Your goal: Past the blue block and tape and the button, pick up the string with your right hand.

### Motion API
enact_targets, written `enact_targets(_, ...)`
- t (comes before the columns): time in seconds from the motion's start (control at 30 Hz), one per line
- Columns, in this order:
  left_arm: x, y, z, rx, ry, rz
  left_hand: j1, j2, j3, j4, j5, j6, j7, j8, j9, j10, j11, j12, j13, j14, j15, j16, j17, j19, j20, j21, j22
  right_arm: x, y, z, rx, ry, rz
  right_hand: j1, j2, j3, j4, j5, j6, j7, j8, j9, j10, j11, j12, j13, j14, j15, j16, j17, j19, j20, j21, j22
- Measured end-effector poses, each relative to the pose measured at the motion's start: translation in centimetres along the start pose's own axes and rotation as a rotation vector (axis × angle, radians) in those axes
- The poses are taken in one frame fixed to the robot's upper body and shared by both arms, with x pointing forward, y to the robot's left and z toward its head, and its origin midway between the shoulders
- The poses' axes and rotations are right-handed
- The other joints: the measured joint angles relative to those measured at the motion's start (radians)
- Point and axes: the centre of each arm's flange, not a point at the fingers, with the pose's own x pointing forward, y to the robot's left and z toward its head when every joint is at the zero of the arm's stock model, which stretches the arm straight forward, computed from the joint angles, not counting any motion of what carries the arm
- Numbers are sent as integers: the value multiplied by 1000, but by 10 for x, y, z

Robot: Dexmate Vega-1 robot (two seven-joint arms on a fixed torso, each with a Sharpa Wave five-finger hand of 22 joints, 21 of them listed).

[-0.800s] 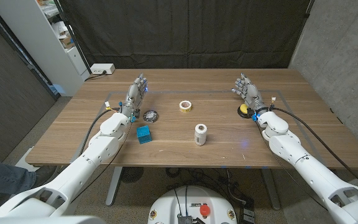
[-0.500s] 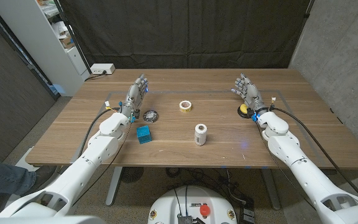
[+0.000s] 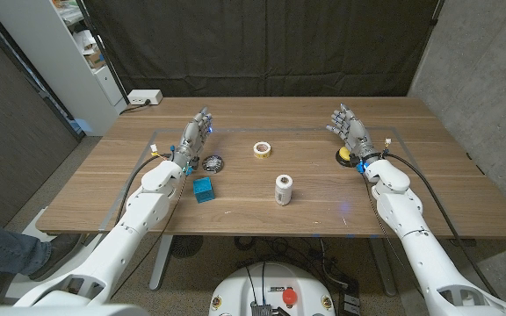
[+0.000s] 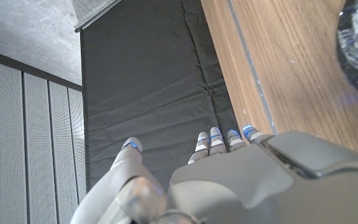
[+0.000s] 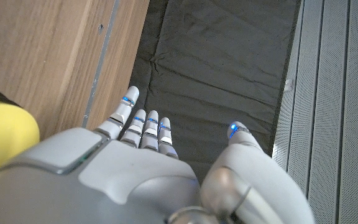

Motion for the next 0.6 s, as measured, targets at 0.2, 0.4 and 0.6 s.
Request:
enact_targets(0.2, -1, 1, 1, 6, 6, 3, 0, 0, 0, 0, 0, 0, 0, 0, 0, 0, 0, 0, -5, 0, 0, 0, 0, 0, 0, 0, 0, -2, -1, -2, 9, -6, 4, 0, 0, 0, 0, 0, 0, 0, -4, 0, 5, -5, 0, 0, -3, -2, 0, -3, 0, 0, 0, 0)
enact_targets(0.4, -1, 2, 7, 10, -3, 4, 0, 0, 0, 0, 0, 0, 0, 0, 0, 0, 0, 0, -9, 0, 0, 0, 0, 0, 0, 0, 0, -7, 1, -2, 1, -25, 35, 0, 0, 0, 0, 0, 4, -4, -8, 0, 5, -5, -4, 0, -4, -4, -5, -5, 0, 0, -8, 0)
enact_targets(0.6, -2, 2, 9, 15, -3, 2, 4, 4, 0, 0, 0, 0, 0, 0, 0, 0, 0, 0, -14, 0, 0, 0, 0, 0, 0, 0, 0, -11, 1, 0, -10, -35, 41, 0, 0, 0, 0, 7, 4, -4, -8, 0, 5, -5, -8, 0, -4, -4, -5, -5, 6, -6, -14, 0)
